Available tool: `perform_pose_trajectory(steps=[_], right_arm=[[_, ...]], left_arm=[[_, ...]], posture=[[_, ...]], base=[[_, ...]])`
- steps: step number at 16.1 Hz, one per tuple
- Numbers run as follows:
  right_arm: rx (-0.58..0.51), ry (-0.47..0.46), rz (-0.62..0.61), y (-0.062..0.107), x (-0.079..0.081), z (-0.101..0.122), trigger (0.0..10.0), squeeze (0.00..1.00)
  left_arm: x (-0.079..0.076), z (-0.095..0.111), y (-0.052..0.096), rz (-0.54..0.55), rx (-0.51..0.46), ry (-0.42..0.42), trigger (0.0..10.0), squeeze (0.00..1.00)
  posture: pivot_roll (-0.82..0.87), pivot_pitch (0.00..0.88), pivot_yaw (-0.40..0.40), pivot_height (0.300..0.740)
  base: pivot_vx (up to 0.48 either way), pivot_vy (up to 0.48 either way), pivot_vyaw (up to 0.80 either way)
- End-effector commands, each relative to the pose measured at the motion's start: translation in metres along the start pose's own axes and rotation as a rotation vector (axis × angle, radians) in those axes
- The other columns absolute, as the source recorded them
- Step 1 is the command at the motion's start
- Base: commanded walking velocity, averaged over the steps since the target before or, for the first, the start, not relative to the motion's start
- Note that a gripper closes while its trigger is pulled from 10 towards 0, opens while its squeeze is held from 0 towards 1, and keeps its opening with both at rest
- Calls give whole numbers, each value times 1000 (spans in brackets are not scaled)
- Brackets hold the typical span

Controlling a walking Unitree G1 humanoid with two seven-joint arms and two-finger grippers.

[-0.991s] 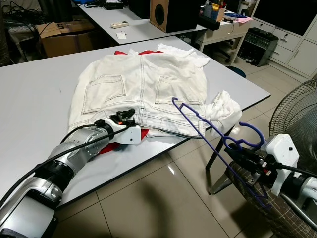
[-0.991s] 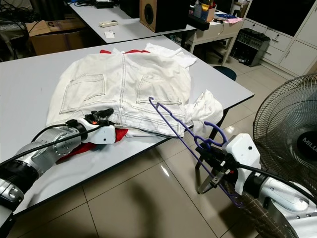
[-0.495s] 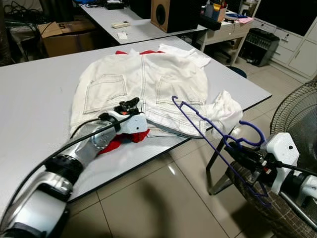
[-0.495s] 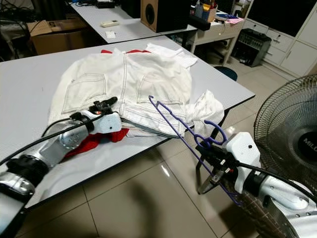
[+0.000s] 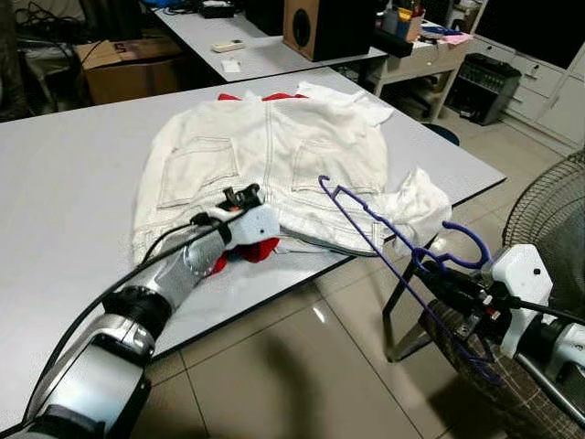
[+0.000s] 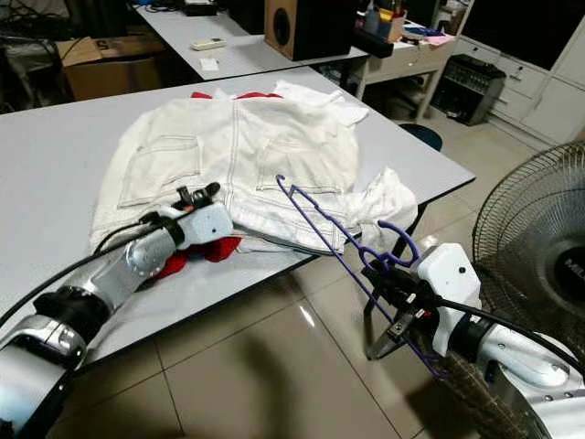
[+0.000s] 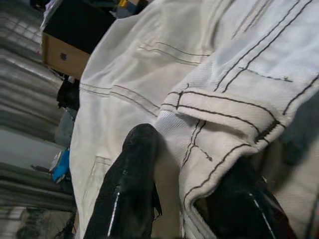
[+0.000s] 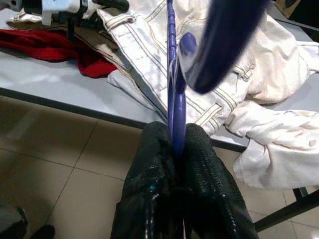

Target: Hang hanger

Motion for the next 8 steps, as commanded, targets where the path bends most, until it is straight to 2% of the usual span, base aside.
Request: perform_pose_trajectory(steps=[1,6,8], right_arm=[[-11,4,-1,1,-1,2,10000,0],[-22,-12,-5,-1,0,2,10000,0],[-30,-17,16,-2,3,2,10000,0]], left_arm=[[6,6,-4,16,-15,21,0,0],[9,20,-6,8,-83,166,0,0],[10,20,-7,15,-86,251,0,0]], posture=[[-70,0,-51,740],[-70,0,-39,740],[-71,0,-35,740]], base=[[0,0,0],[0,0,0],[0,0,0]])
Point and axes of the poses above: a point about 5 cm out from each wrist's last joint towards the gripper, its own y axis pointing back from the gripper into the wrist, its own z axis along the axis of the wrist's last joint, x = y × z, the point moved 5 cm from there along -y, pointing out of the wrist towards the gripper, and after that the axes turned 9 degrees about y, right-handed, at the moved point
